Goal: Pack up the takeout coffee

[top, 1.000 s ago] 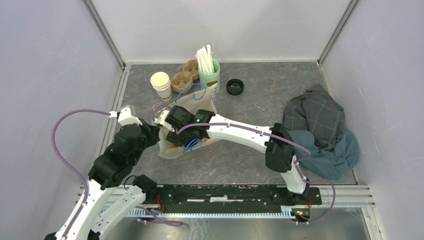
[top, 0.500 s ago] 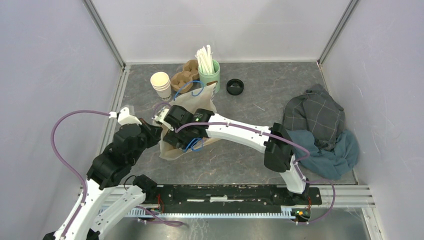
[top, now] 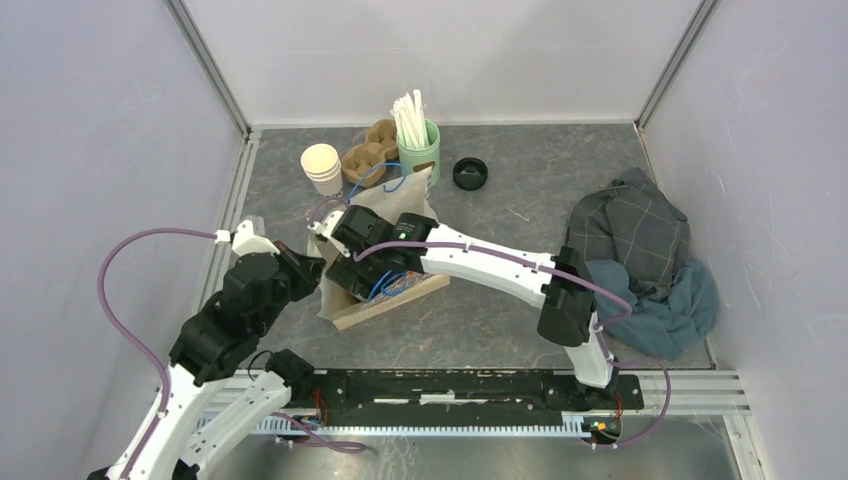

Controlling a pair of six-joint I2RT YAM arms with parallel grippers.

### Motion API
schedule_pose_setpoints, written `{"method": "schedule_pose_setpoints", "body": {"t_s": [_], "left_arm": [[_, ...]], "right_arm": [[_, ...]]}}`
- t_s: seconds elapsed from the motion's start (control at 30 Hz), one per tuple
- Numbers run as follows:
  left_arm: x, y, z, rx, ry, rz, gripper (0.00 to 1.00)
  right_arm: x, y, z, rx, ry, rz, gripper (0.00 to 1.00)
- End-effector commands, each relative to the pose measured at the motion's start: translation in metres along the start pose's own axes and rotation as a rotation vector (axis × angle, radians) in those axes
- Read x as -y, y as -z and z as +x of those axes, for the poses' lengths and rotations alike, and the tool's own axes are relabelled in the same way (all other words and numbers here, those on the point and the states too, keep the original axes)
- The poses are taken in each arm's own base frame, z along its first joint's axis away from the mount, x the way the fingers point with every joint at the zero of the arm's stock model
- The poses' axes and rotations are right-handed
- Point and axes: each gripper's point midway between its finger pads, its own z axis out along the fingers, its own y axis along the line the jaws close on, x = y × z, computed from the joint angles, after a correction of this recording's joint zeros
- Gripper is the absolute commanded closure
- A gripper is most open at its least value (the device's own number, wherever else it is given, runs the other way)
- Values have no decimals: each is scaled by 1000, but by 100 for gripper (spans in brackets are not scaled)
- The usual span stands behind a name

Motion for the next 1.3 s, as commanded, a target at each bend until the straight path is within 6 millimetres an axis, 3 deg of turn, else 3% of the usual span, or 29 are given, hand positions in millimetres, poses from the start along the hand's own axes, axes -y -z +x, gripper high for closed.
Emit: {"method": "schedule_pose_setpoints", "body": {"t_s": [0.0, 0.2, 0.4, 0.57, 0.73, 0.87, 0.97, 1.1, 1.17, 1.27], "left_arm": [[9, 6, -3, -7, 47, 28, 98], [10, 7, -2, -12, 42, 31, 98], [17, 5, 2, -34, 36, 67, 98], [15, 6, 1, -36, 27, 52, 98], [14, 6, -1, -26, 32, 44, 98], [14, 4, -3, -24, 31, 34, 97], [15, 4, -6, -15, 31, 27, 95], [15, 6, -13, 5, 31, 13, 90], [14, 9, -17, 17, 30, 3, 86], [14, 13, -23, 33, 38, -6, 83]], "right_arm": [[-4, 47, -34, 133, -53, -29, 2], [-6, 68, -50, 196, -90, -48, 2], [-4, 72, -59, 231, -98, -40, 3], [0, 104, -86, 329, -149, -34, 3], [6, 165, -120, 538, -208, -61, 2], [16, 242, -150, 773, -244, -79, 2], [30, 300, -161, 929, -270, -67, 2], [58, 348, -147, 1025, -307, 28, 2], [78, 353, -128, 1008, -315, 123, 2], [107, 341, -92, 911, -330, 264, 2]]}}
